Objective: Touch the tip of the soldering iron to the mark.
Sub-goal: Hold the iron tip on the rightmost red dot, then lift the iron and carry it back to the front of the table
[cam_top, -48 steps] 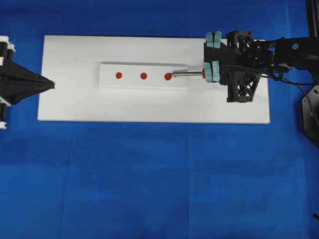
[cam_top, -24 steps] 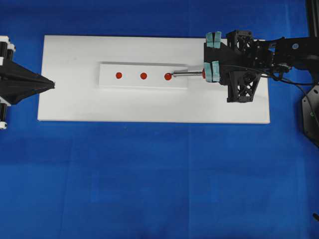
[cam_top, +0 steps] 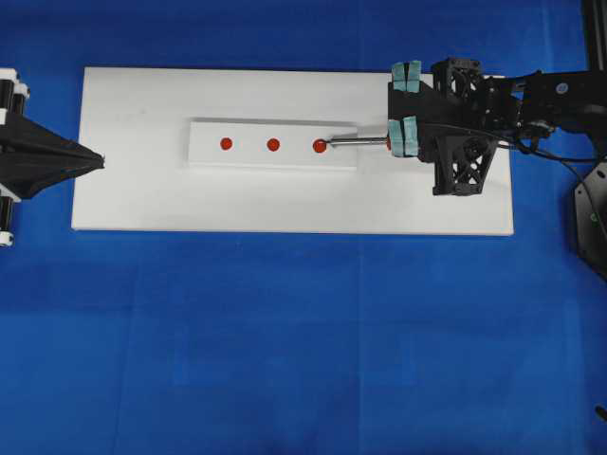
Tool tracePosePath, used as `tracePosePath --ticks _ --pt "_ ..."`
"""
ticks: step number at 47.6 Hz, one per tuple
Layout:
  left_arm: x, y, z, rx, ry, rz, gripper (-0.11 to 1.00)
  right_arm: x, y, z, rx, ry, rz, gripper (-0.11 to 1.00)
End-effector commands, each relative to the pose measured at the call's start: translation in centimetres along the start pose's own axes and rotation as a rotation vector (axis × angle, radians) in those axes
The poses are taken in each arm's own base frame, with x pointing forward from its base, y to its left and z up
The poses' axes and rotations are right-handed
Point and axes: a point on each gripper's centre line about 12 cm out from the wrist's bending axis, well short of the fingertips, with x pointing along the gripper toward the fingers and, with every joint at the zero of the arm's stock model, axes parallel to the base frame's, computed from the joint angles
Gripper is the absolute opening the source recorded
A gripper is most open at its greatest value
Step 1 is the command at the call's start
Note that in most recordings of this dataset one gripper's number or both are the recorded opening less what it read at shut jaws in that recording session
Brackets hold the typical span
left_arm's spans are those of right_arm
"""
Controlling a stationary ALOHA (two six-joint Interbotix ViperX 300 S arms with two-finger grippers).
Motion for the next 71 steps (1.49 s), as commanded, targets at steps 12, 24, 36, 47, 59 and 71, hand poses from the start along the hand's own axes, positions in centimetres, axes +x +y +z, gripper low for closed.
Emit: tracePosePath --ticks 12,24,36,47,59,71 --pt "0.2 0.0 0.7 0.005 -0.021 0.000 0.00 -0.5 0.0 0.7 0.004 -0.031 -0.002 0.06" --pt "0.2 0.0 0.7 0.003 -0.023 0.002 0.00 -1.7 -0.2 1.5 0.013 -0.072 -0.004 0.06" --pt "0.2 0.0 0.7 -0.001 -0.025 0.002 0.00 -6.3 -0.6 3.8 0.015 -0.137 -0.018 0.06" --pt "0.2 0.0 0.8 -0.002 -0.032 0.000 0.00 -9.6 -0.9 4.9 0.013 -0.179 -0.031 0.06" --pt "0.2 0.0 0.8 -0.003 -0.032 0.000 0.00 -9.9 -0.9 4.8 0.011 -0.189 -0.035 0.06" --pt "0.2 0.0 0.8 -0.003 -0.032 0.000 0.00 -9.9 -0.9 4.8 0.017 -0.189 -0.030 0.06"
